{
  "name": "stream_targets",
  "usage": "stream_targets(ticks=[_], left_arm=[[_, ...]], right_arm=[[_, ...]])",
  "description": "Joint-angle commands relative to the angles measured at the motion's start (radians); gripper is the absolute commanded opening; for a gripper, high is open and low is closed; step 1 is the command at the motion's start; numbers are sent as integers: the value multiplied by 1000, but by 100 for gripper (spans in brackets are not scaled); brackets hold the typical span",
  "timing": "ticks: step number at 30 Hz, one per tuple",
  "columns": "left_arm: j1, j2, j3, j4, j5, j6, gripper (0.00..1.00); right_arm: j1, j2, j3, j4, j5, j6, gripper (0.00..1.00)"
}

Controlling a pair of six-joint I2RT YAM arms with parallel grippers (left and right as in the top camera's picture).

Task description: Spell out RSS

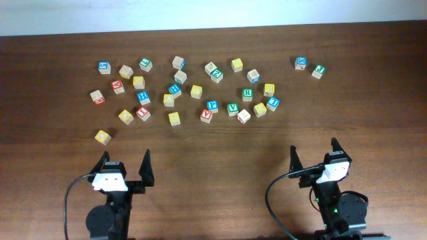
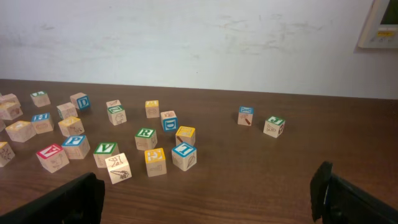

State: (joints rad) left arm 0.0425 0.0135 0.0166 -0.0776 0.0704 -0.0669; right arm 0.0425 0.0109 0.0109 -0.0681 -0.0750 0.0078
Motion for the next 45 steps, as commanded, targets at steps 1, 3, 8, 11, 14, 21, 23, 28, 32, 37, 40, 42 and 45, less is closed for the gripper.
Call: stream_targets(ticks=[1, 3, 8, 11, 14, 21, 23, 28, 32, 37, 40, 42, 45], left_arm=[[-29, -8, -7, 3, 11, 19, 99], [-29, -8, -7, 3, 12, 19, 99], [-29, -8, -7, 3, 11, 19, 99], [-29, -8, -7, 3, 11, 19, 99], [-29, -8, -7, 3, 11, 19, 99], [-29, -8, -7, -3, -94, 19, 99], [-29, -7, -7, 1, 7, 12, 99], [-29, -7, -6, 50, 565, 1, 99], [-29, -7, -6, 414, 648, -202, 99], [-29, -7, 35, 775, 496, -432, 99], [-29, 26, 170, 721, 356, -434, 99], [-29, 94, 322, 589, 259, -414, 99], [-29, 304, 639, 229, 196, -208, 99]], right_arm=[[-4, -7, -5, -7, 8, 8, 98], [-4, -7, -5, -7, 8, 8, 98], [-4, -7, -5, -7, 8, 8, 98], [-4, -7, -5, -7, 8, 8, 98], [-4, -7, -5, -7, 8, 8, 98], [-4, -7, -5, -7, 8, 8, 98], [-4, -7, -5, -7, 8, 8, 98], [-4, -7, -5, -7, 8, 8, 98], [-4, -7, -5, -7, 8, 8, 98], [-4, -7, -5, -7, 8, 8, 98], [-4, -7, -5, -7, 8, 8, 98], [-4, -7, -5, -7, 8, 8, 98], [-4, -7, -5, -7, 8, 8, 98]])
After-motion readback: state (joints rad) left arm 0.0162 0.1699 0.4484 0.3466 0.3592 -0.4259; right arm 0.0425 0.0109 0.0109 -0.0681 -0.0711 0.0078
